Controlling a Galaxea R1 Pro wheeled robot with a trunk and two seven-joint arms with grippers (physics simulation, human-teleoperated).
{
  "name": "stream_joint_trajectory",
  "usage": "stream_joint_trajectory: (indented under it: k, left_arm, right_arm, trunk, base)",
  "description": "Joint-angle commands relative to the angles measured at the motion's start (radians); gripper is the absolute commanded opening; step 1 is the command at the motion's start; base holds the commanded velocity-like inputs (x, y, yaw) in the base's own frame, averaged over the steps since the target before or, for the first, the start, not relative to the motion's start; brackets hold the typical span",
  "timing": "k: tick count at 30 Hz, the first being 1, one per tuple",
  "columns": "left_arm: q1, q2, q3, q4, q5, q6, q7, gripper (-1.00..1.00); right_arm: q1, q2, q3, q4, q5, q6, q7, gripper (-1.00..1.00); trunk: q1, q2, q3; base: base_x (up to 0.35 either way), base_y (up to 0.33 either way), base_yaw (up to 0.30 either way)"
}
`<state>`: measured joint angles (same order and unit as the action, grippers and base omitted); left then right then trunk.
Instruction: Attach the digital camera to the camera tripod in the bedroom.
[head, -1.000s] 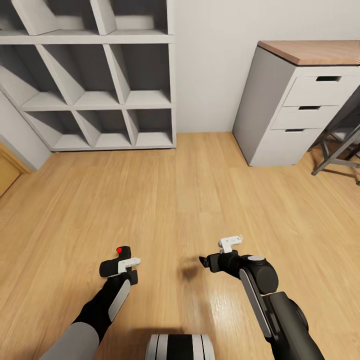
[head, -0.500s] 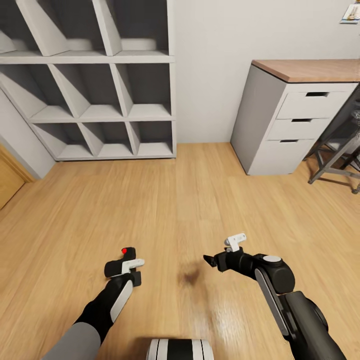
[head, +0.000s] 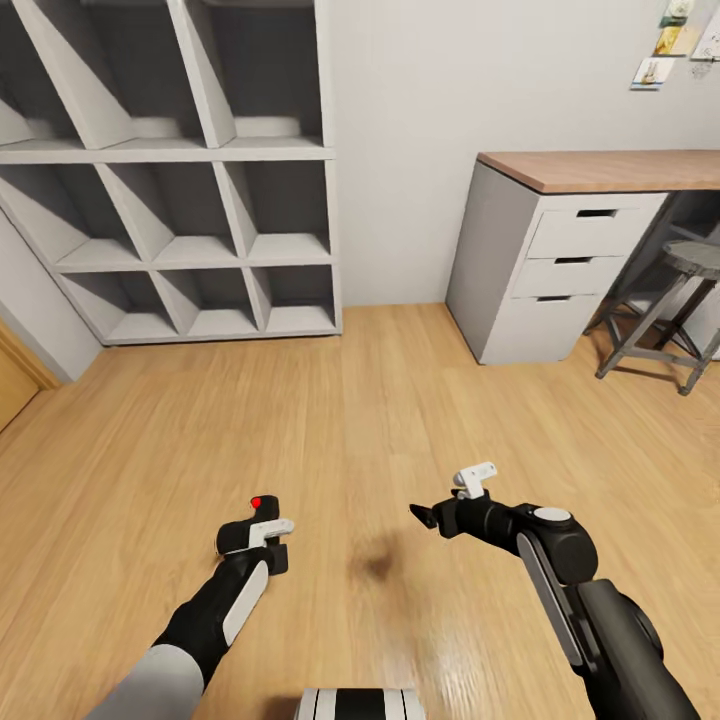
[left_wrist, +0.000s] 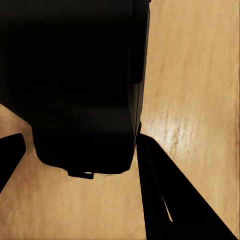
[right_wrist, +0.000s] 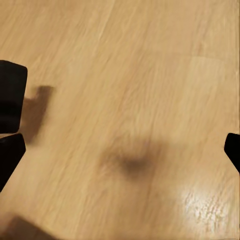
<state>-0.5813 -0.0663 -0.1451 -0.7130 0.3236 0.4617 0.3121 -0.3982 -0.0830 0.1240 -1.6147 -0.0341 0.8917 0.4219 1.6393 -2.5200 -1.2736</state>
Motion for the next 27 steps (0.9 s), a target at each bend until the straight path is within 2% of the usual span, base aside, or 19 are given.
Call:
stream_joint_trajectory:
  k: [1, 17, 27]
  left_arm:
    - [0.000, 0.001, -0.004, -0.002, 0.007, 0.007, 0.006, -1.00]
    - [0.006, 0.002, -0.003, -0.002, 0.008, 0.019, -0.043, -1.00]
    - [0.008, 0.001, -0.004, 0.007, 0.008, 0.043, -0.070, -1.00]
  right_arm:
    - [-0.001, -0.001, 0.000, -0.001, -0.003, 0.005, 0.000, 1.00]
    - [-0.005, -0.006, -0.007, -0.001, -0.003, 0.004, 0.001, 1.00]
    - [-0.008, -0.007, -0.045, -0.001, -0.003, 0.006, 0.005, 1.00]
  trunk:
    - [-0.001, 0.000, 0.003]
    - [-0.008, 0.004, 0.065]
    - [-0.012, 0.006, 0.104]
  base:
    - [0.000, 0.000, -0.234]
    - [0.000, 0.000, -0.259]
    - [0.000, 0.000, -0.266]
